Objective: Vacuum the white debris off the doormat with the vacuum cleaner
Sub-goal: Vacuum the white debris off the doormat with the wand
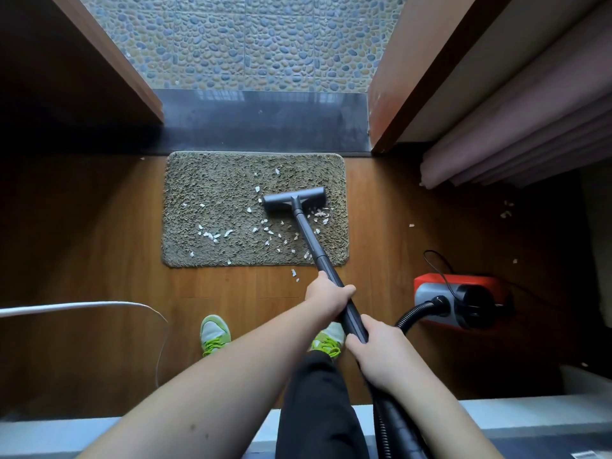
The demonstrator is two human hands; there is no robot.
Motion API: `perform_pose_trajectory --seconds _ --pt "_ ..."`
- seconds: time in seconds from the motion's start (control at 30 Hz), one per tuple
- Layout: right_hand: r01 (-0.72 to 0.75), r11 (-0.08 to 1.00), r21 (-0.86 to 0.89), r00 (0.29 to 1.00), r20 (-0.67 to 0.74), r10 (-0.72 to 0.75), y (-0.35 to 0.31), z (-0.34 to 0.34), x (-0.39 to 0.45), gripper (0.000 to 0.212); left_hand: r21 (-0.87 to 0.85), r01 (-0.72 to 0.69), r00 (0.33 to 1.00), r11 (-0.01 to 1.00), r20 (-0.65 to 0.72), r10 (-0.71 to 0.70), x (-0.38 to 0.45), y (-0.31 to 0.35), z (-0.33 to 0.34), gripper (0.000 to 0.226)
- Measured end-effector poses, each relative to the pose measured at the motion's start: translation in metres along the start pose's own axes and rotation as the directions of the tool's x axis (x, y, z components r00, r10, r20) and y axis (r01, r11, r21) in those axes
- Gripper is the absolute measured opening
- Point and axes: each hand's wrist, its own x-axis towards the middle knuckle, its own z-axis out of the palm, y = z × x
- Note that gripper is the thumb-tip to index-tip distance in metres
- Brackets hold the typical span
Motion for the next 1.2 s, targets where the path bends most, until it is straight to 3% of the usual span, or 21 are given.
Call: perform_pose_trajectory --seconds 0.27,0.57,1.2 --pt "0.008 0.999 -0.036 1.000 -0.007 -0.009 -0.029 -0.014 0.029 0.019 -0.141 -0.022 1.000 0.990 -0.013 0.020 0.022 0.022 -0.025 0.038" --pt "0.008 1.000 -0.023 1.000 0.002 -0.008 -0.035 -0.012 0.031 0.020 -0.160 -0.024 1.000 0.987 -0.002 0.024 0.021 0.023 -0.033 0.036" --pt "-0.049 0.998 -0.027 0.998 0.049 0.050 0.041 0.027 -0.035 0.018 0.072 -0.013 0.999 0.997 0.052 0.010 -0.025 -0.041 0.039 0.051"
